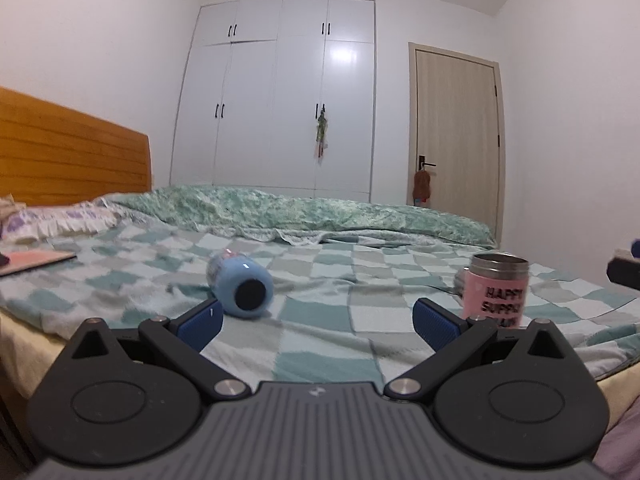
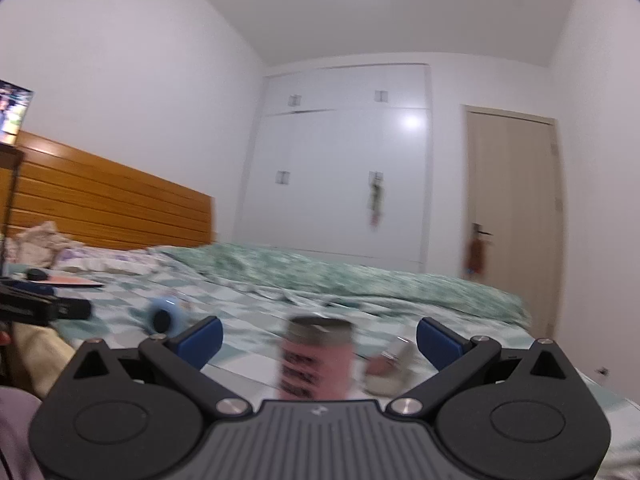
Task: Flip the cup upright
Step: 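Move the right tool toward the lying light-blue sticker cup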
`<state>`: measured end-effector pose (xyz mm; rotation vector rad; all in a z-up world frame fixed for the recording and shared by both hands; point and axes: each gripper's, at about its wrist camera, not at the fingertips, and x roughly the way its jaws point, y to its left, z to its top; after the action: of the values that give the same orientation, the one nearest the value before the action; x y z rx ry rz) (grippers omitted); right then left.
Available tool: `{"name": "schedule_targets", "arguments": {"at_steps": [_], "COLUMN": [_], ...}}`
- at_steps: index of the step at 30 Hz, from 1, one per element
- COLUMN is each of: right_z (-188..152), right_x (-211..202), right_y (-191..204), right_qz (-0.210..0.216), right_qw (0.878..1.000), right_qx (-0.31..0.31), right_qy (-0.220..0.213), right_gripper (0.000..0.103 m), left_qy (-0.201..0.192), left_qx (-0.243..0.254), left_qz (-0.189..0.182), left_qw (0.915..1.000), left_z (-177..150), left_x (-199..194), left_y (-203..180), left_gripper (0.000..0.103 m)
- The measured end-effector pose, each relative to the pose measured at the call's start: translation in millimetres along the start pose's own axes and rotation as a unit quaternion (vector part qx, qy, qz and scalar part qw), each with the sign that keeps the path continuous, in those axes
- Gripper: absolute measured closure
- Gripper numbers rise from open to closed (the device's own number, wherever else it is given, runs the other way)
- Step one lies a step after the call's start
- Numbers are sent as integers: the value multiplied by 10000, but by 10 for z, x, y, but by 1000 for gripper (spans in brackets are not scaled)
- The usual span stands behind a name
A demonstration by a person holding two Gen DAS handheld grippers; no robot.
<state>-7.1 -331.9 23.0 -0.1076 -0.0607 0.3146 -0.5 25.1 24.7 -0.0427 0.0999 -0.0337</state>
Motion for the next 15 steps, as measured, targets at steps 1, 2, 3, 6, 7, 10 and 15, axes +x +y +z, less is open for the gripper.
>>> {"name": "schedule_targets", "arguments": {"at_steps": [1,2,3,6,7,10,15], "right_z": [42,77,114,177,197,266,392], "right_x": [49,111,167,366,439,693,1209], "right_y": [59,121,185,360,421,609,888], "right_qz": [124,248,348,643,747,1002,1445], "right_qw": [9999,9997,9993,9977,9970,9945,9885], "right_qx": [-31,-74,-113,-192,-220,-316,-394], "right_qy": [-19,-24,-27,-26,-20,46,223], "right_gripper": [0,0,0,0,0,0,0], "left_qy": [-30,-27,-11,99,108,152,196], "left_qx": [2,-5,-6,34,47,176,278], "left_qz": [3,26,49,72,58,129,171], "left_qw": [10000,10000,10000,9999,9999,9996,9993], "left_z": [32,63,85,179,196,275,358], "left_x": [4,16,26,99,116,218,404], "left_y": [44,96,134,316,365,562,831], "left_gripper": [0,0,0,0,0,0,0]}}
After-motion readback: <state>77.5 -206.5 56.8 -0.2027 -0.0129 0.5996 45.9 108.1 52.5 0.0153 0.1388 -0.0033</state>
